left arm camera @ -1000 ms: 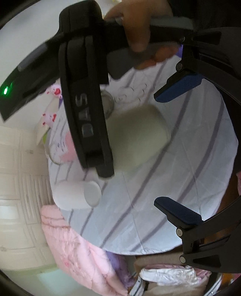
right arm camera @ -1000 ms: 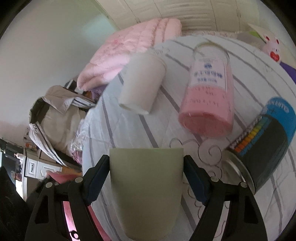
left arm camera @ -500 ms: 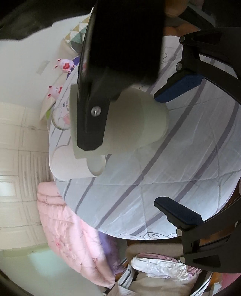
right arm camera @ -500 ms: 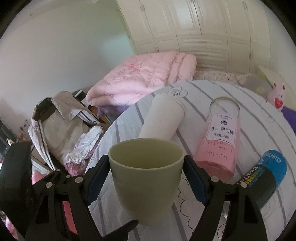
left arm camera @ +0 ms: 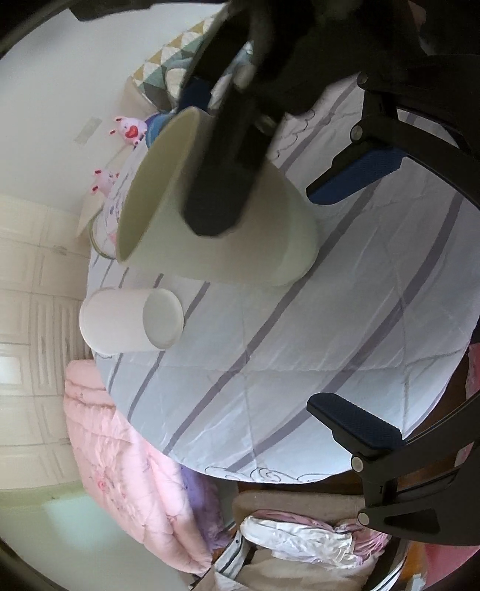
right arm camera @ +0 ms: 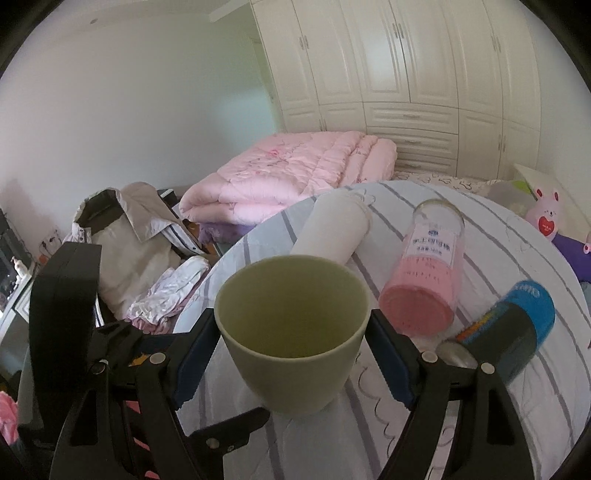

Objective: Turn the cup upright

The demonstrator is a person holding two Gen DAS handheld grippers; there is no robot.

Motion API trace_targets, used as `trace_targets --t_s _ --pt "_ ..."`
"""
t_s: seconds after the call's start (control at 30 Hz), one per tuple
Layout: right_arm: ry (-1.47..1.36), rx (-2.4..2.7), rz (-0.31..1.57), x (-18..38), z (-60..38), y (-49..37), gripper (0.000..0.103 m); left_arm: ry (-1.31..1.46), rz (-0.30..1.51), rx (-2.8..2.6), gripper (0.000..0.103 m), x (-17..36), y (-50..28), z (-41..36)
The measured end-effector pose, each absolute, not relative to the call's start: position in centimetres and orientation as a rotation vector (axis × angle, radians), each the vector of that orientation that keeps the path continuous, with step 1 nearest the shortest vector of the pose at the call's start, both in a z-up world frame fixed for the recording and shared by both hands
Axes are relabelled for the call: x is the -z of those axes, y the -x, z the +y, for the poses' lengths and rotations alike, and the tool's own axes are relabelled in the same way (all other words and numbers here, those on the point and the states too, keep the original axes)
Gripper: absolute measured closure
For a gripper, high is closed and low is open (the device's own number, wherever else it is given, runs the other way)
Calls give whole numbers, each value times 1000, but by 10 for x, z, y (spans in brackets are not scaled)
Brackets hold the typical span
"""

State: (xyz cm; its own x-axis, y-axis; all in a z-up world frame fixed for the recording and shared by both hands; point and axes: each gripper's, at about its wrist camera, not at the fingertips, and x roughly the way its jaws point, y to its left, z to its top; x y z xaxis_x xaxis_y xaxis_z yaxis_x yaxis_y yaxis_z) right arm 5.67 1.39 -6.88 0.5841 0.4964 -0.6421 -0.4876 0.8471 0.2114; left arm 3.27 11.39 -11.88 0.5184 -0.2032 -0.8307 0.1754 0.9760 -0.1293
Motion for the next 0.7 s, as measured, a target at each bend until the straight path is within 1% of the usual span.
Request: trace_targets --t_s 0.07,0.2,0.6,0.63,0.67,0.7 --pt "-7 -564 770 71 15 -54 19 32 988 222 0 116 -29 114" --pt "3 -547 751 65 10 -46 19 51 932 225 0 103 -22 112" --pt "-92 -485 624 17 -46 -3 18 39 785 208 0 62 16 84" --pt "-89 -465 606 13 -52 3 15 28 764 189 0 57 20 80" --pt "-83 -445 584 9 -57 9 5 23 743 179 0 53 26 77" --pt "-75 -432 566 6 -60 13 0 20 733 177 0 50 29 75"
